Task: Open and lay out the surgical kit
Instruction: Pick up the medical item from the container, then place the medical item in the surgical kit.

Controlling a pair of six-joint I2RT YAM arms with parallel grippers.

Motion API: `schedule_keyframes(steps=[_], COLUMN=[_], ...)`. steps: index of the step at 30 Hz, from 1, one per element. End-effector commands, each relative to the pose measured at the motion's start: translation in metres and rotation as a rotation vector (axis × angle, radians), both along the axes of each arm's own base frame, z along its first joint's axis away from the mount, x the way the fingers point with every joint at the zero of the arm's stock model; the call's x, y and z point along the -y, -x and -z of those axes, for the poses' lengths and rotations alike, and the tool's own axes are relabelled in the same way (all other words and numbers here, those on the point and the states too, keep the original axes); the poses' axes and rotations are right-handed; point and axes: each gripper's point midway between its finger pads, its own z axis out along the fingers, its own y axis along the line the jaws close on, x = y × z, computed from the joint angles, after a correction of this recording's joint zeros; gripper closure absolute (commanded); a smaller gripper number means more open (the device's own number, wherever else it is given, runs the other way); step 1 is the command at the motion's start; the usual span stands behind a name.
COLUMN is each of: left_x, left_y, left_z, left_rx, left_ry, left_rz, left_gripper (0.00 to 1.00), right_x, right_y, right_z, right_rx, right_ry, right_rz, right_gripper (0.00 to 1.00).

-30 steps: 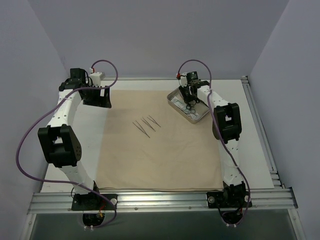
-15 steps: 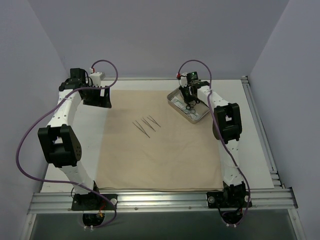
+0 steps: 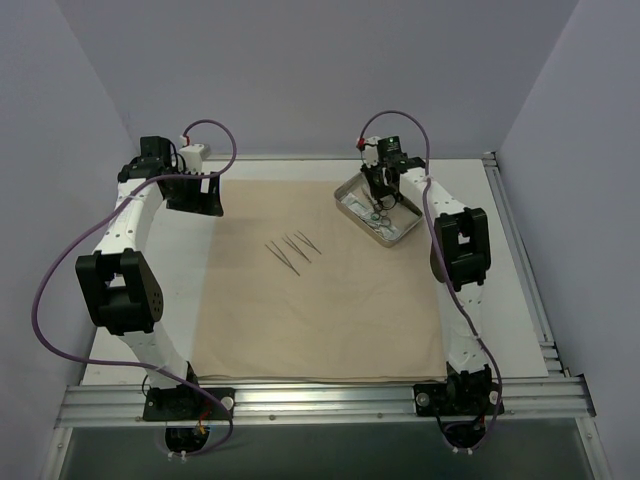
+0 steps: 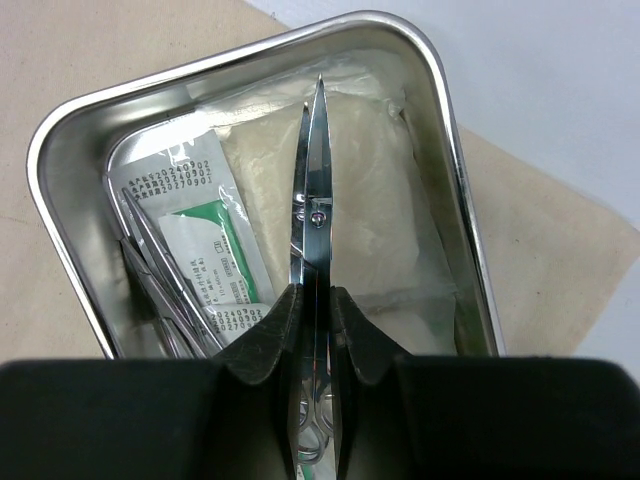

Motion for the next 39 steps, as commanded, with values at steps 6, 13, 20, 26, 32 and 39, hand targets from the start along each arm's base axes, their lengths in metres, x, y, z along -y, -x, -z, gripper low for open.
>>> schedule_keyframes(steps=[6, 13, 20, 26, 32, 39], left_x=[0.002, -0.001, -0.006, -0.023, -0.031, -0.033], left_y=[-0.002, -0.001, 0.006, 0.019, 0.033, 0.039], left_z=[-0.037, -0.038, -0.044, -0.049, -0.05, -0.051], left_rx=[0.087, 0.088, 0.109, 0.114, 0.118, 0.123], left_ry=[0.006, -0.004, -0.011, -0.015, 0.014, 0.043], left_rz=[0.022, 0.015, 0.001, -0.04, -0.049, -0.057], left_gripper=[0.06, 0.06, 0.06, 0.06, 0.06, 0.06], right_x=[0.006, -0.039, -0.151, -0.233, -0.253, -0.232], right_y=[0.0, 0.031, 0.105, 0.182, 0.239, 0.275], right_z=[-0.046, -0.11, -0.106, -0.07, -0.024, 0.008], right_rx=[0.07, 0.182, 0.133, 0.043, -0.075, -0.146], right_ry=[-0.034, -0.063, -0.188, -0.199, -0.189, -0.106], right_rz=[0.04, 0.028, -0.085, -0.203, -0.272, -0.249], right_gripper=[1.0, 1.0, 1.0, 1.0, 1.0, 1.0])
